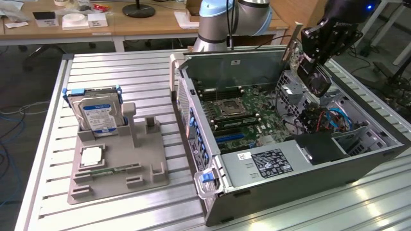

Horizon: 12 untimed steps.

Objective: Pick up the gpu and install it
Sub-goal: 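Insert the gpu into the slot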

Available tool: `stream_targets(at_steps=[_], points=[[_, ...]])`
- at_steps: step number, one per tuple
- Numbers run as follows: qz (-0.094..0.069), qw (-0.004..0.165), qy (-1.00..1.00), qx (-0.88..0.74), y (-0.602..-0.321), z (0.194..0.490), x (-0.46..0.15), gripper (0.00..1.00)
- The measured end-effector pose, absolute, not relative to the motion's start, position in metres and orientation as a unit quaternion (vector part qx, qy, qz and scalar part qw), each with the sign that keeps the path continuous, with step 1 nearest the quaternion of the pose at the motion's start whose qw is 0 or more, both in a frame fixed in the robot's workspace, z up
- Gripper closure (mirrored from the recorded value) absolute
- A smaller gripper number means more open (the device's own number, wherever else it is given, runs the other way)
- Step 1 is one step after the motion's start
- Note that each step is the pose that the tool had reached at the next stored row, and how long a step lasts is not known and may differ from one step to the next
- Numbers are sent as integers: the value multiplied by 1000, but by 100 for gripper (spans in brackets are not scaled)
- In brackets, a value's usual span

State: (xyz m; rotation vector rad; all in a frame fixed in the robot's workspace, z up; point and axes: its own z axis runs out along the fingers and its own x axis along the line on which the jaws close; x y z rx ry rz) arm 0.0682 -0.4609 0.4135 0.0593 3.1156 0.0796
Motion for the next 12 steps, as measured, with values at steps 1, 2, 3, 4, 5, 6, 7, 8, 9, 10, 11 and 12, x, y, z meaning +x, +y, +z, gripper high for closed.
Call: stream_targets(at_steps=[1, 2, 3, 4, 5, 6, 7, 8, 9, 10, 11, 12], points=[[26, 12, 999, 19, -461, 413, 68, 73], [26, 12, 999, 19, -461, 413, 68, 73], [26, 12, 999, 19, -461, 413, 68, 73], [26, 12, 999, 19, -461, 413, 68, 73], [26, 12, 999, 19, -461, 413, 68, 73], [26, 12, 999, 19, -461, 413, 68, 73], [26, 12, 999, 19, -461, 413, 68, 73], [26, 12, 999, 19, -461, 413, 68, 73], [26, 12, 999, 19, -461, 413, 68, 73], [26, 12, 999, 19, -461, 413, 68, 73], [26, 12, 999, 19, -461, 413, 68, 73], [26, 12, 999, 17, -461, 413, 68, 73]])
